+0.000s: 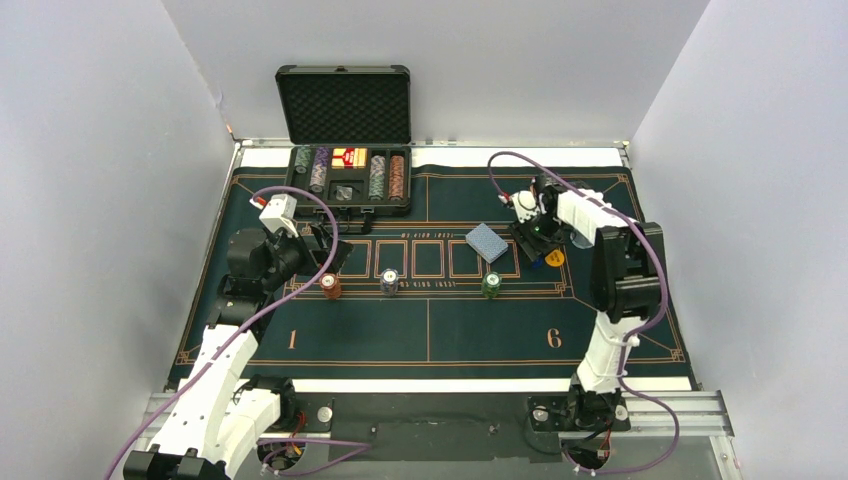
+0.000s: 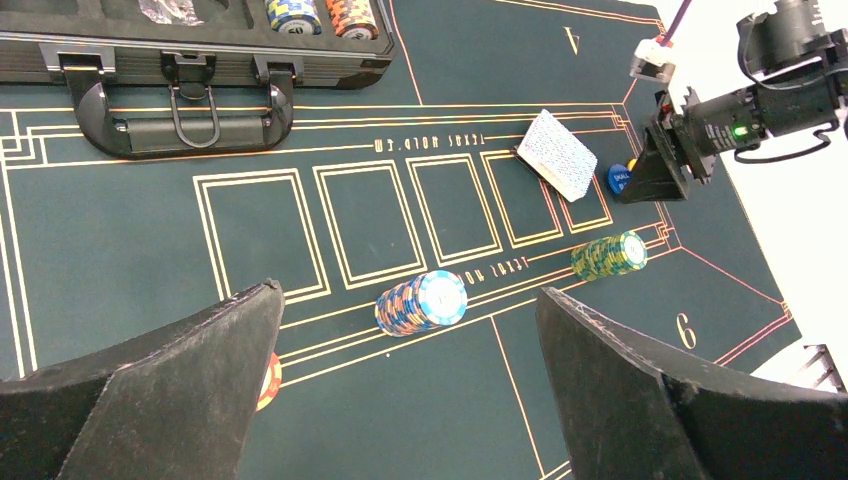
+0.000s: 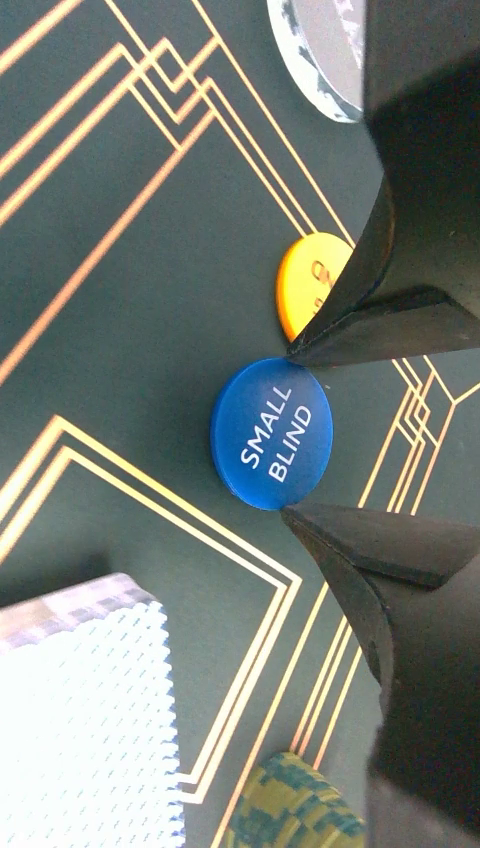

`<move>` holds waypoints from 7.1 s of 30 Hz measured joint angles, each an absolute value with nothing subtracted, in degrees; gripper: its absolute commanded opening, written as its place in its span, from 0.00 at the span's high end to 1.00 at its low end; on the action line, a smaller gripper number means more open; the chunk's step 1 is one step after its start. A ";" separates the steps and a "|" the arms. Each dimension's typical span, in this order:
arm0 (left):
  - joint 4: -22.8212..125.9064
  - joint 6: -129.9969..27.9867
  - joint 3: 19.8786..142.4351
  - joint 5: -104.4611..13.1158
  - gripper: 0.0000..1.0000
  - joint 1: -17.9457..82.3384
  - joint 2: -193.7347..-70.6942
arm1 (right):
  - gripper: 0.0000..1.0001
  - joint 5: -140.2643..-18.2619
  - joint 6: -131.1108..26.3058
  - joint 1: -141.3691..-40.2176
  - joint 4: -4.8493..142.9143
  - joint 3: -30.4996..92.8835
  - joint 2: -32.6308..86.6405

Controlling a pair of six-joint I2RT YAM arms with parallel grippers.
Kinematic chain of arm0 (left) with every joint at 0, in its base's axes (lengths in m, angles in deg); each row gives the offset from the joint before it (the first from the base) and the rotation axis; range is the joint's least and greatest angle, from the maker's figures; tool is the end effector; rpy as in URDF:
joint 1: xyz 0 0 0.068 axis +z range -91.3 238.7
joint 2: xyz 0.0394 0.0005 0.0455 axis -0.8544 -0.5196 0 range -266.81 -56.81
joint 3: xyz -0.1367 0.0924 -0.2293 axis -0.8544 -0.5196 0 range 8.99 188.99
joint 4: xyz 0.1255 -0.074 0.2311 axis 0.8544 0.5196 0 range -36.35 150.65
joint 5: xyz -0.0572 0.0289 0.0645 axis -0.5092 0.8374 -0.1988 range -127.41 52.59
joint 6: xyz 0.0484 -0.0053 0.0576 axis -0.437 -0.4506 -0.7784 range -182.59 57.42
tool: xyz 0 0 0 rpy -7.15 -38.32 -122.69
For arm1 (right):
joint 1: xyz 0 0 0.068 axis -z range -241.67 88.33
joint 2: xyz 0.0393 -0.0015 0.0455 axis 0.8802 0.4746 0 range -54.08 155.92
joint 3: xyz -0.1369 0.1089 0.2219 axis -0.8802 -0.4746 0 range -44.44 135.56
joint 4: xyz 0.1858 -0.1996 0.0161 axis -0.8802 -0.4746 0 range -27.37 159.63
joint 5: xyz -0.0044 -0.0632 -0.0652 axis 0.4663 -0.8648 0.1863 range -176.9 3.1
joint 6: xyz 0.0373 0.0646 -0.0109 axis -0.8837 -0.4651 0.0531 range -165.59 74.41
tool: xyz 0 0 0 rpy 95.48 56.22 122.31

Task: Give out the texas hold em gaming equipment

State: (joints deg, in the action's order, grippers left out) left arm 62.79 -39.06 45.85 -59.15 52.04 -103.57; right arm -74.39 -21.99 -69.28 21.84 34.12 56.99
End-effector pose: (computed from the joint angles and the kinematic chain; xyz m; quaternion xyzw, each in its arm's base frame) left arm 0.2179 -0.0491 0.2845 -0.0091 0.8071 -0.2967 0.5104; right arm 0.3854 0.0654 0.1474 -0.2753 0.9515 0.0958 0.0984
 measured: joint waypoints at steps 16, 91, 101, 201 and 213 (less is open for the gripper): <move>62.77 -39.01 45.85 -59.39 0.01 52.04 -103.53 | 0.66 -72.64 -13.51 -74.86 21.97 12.00 36.18; 62.51 -39.25 45.22 -59.15 0.01 52.04 -102.33 | 0.20 -78.61 -31.09 -62.33 27.96 29.40 52.14; 62.38 -39.25 45.22 -59.15 0.01 52.04 -102.37 | 0.29 -78.67 -31.41 -62.03 28.48 31.54 56.47; 62.38 -39.23 45.19 -59.96 0.01 52.04 -102.24 | 0.55 -77.63 -28.77 -61.00 25.44 30.12 55.77; 62.29 -39.23 44.95 -60.13 0.01 52.04 -102.24 | 0.67 -77.58 -29.14 -61.00 25.38 30.12 55.61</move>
State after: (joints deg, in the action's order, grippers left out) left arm 62.29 -39.23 44.95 -60.13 52.04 -102.24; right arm -77.58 -29.14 -61.00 25.38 30.12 55.61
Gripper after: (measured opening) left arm 0.988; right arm 0.427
